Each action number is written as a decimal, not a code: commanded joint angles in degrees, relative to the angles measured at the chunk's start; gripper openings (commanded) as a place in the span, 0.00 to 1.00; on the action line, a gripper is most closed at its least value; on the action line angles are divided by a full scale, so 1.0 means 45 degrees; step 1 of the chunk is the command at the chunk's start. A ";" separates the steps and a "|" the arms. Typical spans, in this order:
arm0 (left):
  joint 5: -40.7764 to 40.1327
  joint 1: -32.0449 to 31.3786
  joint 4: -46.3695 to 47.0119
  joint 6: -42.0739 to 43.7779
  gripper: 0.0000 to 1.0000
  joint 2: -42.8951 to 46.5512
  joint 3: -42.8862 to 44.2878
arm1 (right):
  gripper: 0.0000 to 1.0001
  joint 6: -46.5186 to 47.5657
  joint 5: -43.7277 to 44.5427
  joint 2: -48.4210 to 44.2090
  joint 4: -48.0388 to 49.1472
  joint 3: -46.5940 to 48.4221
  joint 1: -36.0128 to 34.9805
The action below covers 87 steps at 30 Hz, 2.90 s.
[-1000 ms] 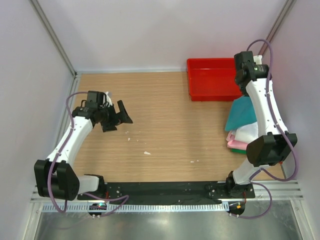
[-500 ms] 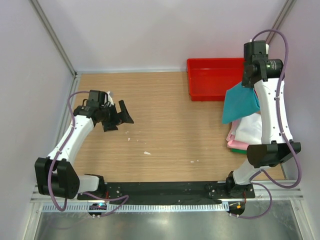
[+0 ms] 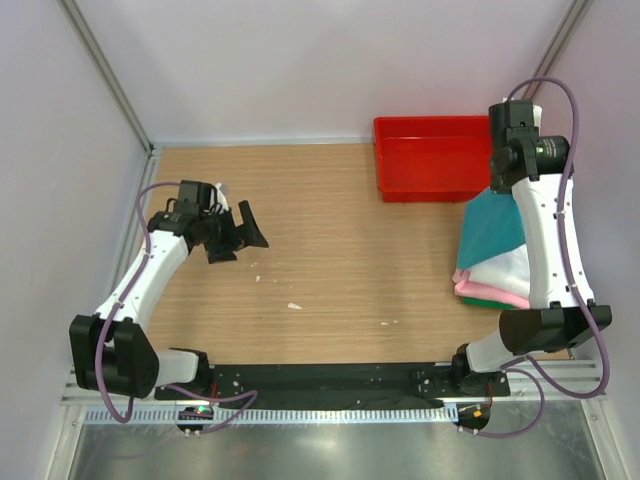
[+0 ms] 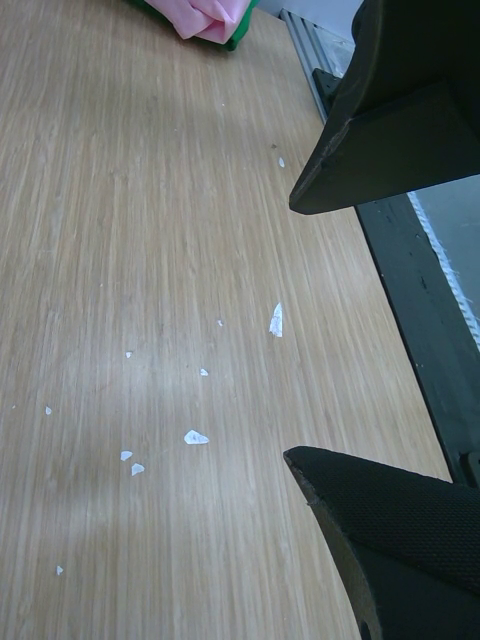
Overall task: Fold and stack the t-shirts
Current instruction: Neatly place the folded tshirt to the corner, then reset both grippers
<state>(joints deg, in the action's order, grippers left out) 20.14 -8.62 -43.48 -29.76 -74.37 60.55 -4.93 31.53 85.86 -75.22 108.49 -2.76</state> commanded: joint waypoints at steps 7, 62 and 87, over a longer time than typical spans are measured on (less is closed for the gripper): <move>0.0231 -0.0056 0.0191 -0.0008 1.00 0.0120 -0.0019 | 0.01 0.0587 0.2230 0.0020 0.0954 -0.1197 0.0087; -0.3359 0.0315 0.0502 0.0011 1.00 0.1465 0.3828 | 1.00 -0.2439 -0.6339 -0.5289 0.9388 -0.7150 0.1825; -0.7111 0.0334 -0.2133 -0.1940 1.00 1.1194 -0.2206 | 1.00 -0.5935 -0.7749 -1.2069 0.9040 -1.4947 0.1825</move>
<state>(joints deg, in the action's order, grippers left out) -8.25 -7.38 -51.22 -35.66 -25.06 51.42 -28.77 -2.74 32.91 -36.14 42.72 5.34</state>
